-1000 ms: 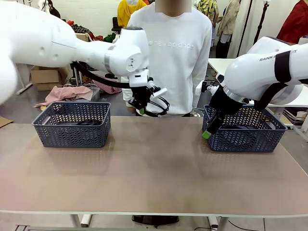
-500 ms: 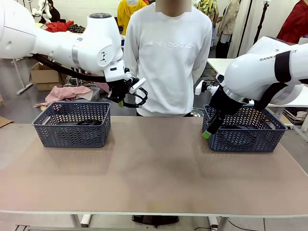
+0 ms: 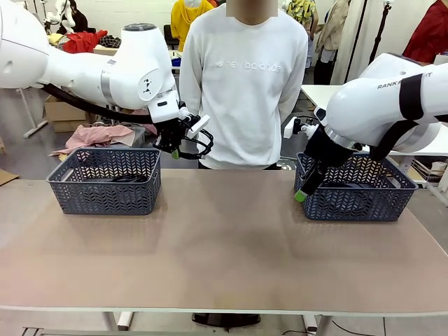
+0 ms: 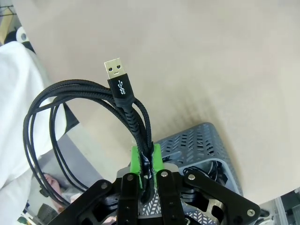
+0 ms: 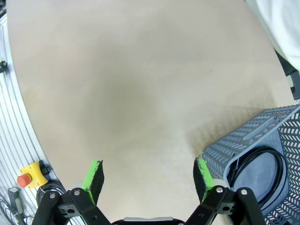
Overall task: Organize the cables according to human instructions.
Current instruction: Pick up a bundle of cables and place it in the basket indicated by the human.
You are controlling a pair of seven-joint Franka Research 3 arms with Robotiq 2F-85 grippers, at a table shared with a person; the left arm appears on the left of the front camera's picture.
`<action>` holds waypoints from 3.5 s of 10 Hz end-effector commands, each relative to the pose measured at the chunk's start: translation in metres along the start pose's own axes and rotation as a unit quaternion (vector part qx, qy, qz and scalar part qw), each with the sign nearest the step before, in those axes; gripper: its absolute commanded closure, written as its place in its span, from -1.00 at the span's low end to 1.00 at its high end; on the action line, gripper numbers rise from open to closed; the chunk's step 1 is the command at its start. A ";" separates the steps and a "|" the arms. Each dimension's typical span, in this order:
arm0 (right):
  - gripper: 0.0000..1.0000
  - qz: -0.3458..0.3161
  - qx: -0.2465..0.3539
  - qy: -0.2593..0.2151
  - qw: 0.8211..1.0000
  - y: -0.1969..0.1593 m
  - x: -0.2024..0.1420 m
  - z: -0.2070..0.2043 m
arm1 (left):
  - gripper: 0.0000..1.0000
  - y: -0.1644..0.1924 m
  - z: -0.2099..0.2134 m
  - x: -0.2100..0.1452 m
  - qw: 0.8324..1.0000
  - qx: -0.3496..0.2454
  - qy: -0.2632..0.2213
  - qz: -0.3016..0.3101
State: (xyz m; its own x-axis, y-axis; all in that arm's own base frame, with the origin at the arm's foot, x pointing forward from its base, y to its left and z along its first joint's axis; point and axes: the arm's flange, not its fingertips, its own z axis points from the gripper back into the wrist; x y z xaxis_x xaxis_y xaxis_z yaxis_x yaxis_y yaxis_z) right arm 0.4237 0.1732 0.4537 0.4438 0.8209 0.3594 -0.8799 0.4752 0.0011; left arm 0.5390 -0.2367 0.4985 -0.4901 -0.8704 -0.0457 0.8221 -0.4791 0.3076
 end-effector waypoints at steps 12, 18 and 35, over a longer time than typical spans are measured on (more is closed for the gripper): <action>-1.00 -0.004 -0.001 -0.001 1.000 0.001 0.000 0.000 | 0.77 -0.126 0.028 -0.109 0.985 0.059 0.016 0.158; -1.00 -0.004 -0.001 -0.001 1.000 0.001 0.000 0.000 | 0.77 -0.123 0.003 -0.145 0.982 0.059 0.031 0.176; -1.00 -0.004 -0.001 -0.001 1.000 0.001 0.000 0.000 | -1.00 -0.114 -0.015 -0.168 0.982 0.037 0.023 0.182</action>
State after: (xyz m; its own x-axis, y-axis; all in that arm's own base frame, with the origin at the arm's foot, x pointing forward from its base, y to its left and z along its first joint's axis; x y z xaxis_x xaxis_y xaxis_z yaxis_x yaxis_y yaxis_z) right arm 0.4237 0.1731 0.4538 0.4440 0.8208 0.3594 -0.8798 0.4754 0.0012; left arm 0.5311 -0.0441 0.4524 -0.1377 -0.9901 0.0285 0.9126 -0.1156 0.3921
